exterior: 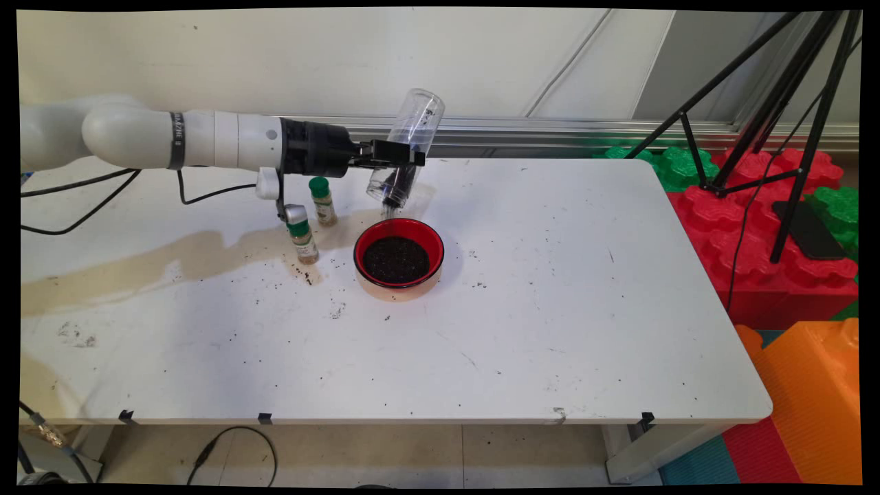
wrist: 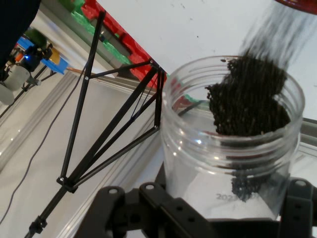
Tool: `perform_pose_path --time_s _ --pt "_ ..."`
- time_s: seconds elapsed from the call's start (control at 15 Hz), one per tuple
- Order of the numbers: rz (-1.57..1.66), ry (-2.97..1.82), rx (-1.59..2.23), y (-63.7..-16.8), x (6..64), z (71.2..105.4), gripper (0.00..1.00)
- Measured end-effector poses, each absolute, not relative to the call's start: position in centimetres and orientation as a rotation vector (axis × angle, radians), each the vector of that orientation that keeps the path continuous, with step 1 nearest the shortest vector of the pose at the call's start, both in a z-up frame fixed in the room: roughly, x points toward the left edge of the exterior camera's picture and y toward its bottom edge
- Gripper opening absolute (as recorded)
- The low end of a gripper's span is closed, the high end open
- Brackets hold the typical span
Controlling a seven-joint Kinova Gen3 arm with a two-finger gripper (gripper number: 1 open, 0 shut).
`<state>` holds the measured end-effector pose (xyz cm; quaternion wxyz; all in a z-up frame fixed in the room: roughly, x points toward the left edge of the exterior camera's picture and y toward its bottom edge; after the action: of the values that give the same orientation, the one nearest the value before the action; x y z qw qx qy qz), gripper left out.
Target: Pour the black seasoning powder in the red bowl
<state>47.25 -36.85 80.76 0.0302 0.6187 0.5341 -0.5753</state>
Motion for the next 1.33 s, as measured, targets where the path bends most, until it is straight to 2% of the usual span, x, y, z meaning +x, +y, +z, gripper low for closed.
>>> perform_pose_path --time_s 1.33 --pt "-1.745 1.451 1.957 -36.12 46.75 81.21 0.0"
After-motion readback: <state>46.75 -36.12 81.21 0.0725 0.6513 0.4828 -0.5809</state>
